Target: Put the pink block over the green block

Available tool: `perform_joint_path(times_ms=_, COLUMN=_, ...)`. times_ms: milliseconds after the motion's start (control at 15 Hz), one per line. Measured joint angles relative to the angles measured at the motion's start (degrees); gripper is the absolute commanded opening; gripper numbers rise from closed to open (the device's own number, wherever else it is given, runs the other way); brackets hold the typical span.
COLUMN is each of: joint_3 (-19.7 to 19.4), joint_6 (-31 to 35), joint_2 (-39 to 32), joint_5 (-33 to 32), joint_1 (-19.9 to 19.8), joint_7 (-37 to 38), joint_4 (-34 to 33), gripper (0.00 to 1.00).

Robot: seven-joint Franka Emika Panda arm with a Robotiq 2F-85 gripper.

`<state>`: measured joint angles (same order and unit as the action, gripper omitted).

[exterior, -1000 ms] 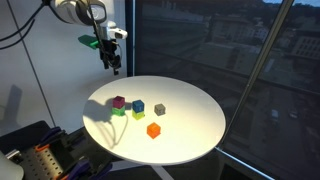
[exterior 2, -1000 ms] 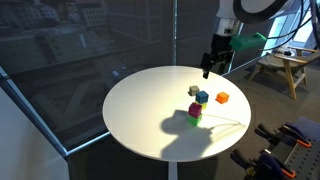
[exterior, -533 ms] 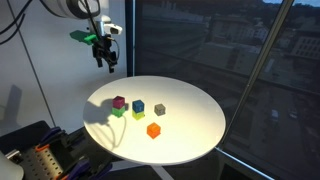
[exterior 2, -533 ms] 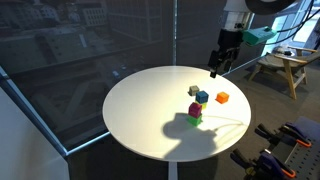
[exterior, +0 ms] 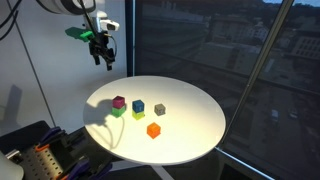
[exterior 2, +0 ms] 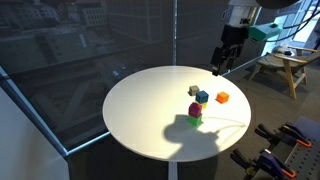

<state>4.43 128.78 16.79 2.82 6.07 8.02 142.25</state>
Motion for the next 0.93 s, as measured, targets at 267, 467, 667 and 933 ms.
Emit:
perform_joint_path(times_ms=267, joint_3=0.0, joint_6=0.0, joint_2=1.3, joint_5=0.3, joint_1=0.0, joint_7=0.1, joint_4=0.3, gripper=1.00)
perform_joint_path(times_ms=467, joint_3=0.0, joint_6=0.0, joint_2=2.1, joint_5=1.4, joint_1=0.0, joint_7=0.1, joint_4=0.4, gripper=1.00)
perform_joint_path(times_ms=667, joint_3=0.0, joint_6=-0.7, joint_2=2.7, joint_5=3.3, joint_1=0.0, joint_7=0.1, joint_4=0.6, gripper=1.00)
perform_joint_path(times_ms=933, joint_3=0.0, joint_6=-2.8, joint_2=2.8, joint_5=4.5, joint_1=-0.1, joint_7=0.2, joint_4=0.6, gripper=1.00)
